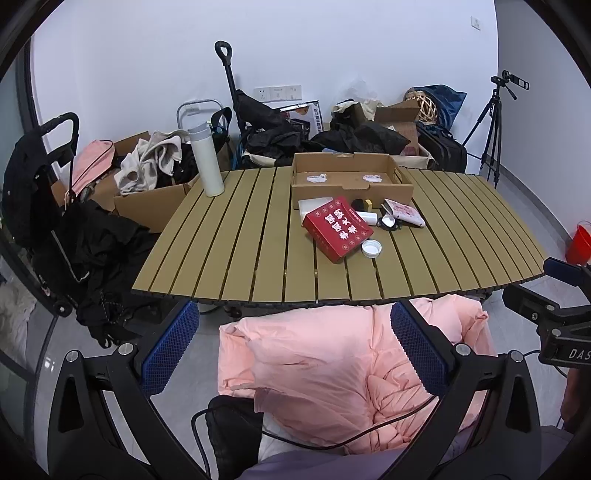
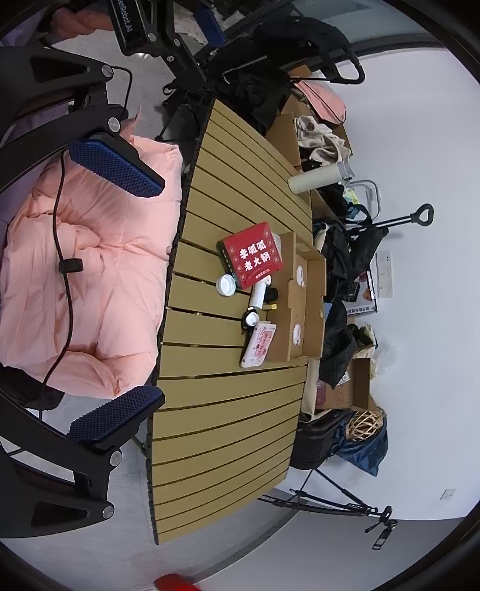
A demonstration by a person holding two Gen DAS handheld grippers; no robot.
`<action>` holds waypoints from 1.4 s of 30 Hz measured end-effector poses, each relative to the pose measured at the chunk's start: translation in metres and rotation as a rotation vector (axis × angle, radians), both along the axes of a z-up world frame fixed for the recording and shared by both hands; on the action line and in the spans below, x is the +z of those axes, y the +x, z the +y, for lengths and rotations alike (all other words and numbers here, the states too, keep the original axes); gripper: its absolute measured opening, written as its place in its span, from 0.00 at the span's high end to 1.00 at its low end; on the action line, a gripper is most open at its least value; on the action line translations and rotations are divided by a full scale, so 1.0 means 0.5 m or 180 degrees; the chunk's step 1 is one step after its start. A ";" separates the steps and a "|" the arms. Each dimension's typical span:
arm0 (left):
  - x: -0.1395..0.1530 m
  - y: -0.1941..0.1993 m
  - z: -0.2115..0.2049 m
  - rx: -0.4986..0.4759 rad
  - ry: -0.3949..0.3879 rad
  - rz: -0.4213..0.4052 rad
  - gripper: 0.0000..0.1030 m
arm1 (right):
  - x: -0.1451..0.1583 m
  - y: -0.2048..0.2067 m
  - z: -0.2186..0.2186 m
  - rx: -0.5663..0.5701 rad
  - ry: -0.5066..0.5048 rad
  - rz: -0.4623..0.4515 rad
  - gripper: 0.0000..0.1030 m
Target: Organize objects
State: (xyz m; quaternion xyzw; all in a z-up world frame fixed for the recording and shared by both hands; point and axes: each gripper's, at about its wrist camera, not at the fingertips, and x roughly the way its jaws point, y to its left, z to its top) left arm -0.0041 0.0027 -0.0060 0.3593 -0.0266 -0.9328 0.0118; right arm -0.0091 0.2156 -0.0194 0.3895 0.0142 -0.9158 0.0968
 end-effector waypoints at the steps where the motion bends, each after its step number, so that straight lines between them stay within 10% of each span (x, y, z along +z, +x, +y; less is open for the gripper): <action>1: -0.001 0.000 0.000 0.0002 -0.0002 -0.0008 0.00 | -0.002 -0.001 0.002 -0.0007 -0.0008 -0.0013 0.00; 42: -0.010 -0.004 -0.003 0.0027 0.0009 -0.0083 0.00 | -0.004 -0.009 0.000 0.0008 -0.0046 0.0010 0.00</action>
